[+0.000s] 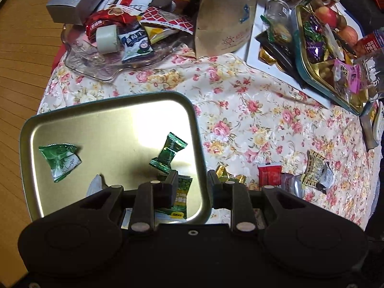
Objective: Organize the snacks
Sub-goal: 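Withdraw both tools from the tray back toward the snack pile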
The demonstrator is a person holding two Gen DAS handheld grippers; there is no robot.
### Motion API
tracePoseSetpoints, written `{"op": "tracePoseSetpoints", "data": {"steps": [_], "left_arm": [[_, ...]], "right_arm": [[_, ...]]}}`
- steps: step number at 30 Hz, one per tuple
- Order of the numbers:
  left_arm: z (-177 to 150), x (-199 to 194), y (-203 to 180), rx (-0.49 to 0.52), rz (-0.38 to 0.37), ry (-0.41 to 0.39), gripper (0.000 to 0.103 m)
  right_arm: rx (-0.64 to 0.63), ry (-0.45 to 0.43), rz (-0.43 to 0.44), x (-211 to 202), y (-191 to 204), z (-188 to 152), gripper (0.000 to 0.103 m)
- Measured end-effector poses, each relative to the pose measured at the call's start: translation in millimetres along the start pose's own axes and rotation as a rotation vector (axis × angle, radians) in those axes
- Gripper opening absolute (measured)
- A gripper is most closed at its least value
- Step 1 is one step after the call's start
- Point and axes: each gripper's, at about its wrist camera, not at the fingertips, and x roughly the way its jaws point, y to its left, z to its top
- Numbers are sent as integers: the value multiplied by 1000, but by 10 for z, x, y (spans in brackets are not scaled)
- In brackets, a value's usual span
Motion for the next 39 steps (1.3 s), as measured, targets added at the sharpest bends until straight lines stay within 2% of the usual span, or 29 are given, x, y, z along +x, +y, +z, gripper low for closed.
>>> {"op": "tracePoseSetpoints", "data": {"steps": [10,26,32,39], "left_arm": [[-34,37,-254,41,-15,19,34],[-158,208,-913,153,-33,79,34],[-235,288,-1215,205,-33,102,34],[-287,364,-1491,259,-36,124,34]], "right_arm": [[106,51,-43,-22,-586,39,51],[270,143,-27,41,-1493,-4,50],[302,181,-22,82,-1686,-45,50],[327,175,-8,65,-1843,-58,50]]}}
